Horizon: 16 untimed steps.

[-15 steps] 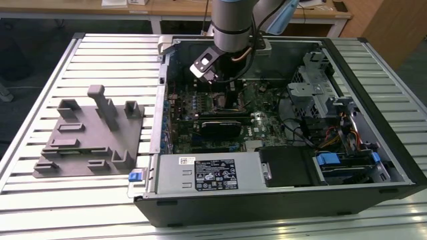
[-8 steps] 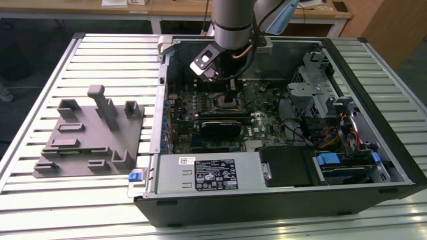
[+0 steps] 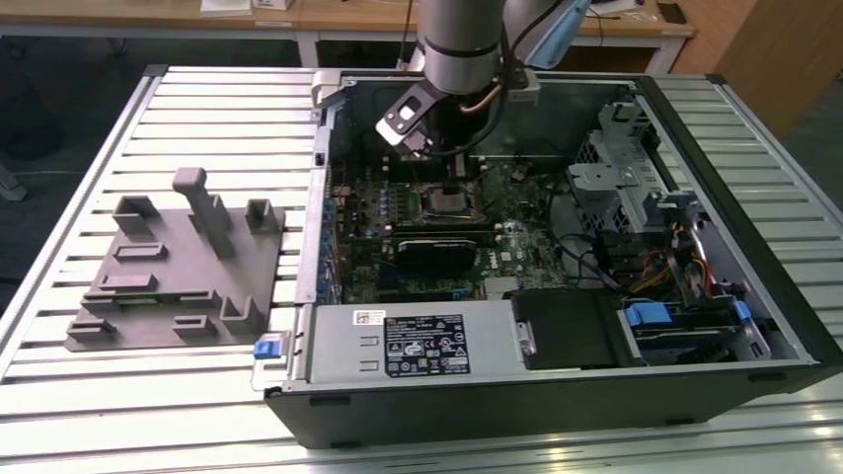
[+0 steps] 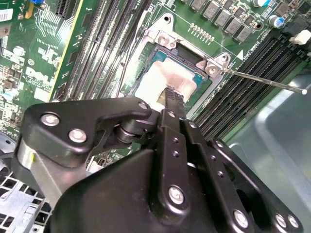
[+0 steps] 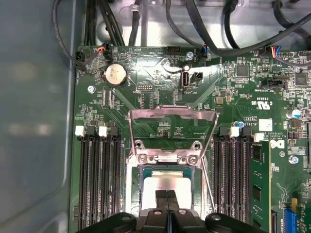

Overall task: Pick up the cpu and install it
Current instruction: 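Place the cpu into insertion slot, then close the cpu cover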

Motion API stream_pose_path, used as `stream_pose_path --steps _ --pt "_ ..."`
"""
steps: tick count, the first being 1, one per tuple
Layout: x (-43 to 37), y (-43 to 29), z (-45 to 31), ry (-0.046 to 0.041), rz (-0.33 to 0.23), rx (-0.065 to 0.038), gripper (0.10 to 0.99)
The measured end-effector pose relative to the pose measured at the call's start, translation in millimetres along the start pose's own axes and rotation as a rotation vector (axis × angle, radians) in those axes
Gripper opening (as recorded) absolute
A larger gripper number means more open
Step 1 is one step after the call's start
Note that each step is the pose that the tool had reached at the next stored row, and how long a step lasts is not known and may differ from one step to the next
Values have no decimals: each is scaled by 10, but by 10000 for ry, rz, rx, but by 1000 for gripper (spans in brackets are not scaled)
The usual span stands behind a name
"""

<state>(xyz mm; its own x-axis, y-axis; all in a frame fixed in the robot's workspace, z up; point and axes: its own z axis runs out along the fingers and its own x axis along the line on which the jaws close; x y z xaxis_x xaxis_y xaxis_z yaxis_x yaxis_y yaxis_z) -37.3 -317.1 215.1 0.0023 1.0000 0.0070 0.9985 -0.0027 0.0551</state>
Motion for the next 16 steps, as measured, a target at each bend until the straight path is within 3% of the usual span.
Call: stream_pose_path --steps 16 --pt "2 22 -114 2 0 71 106"
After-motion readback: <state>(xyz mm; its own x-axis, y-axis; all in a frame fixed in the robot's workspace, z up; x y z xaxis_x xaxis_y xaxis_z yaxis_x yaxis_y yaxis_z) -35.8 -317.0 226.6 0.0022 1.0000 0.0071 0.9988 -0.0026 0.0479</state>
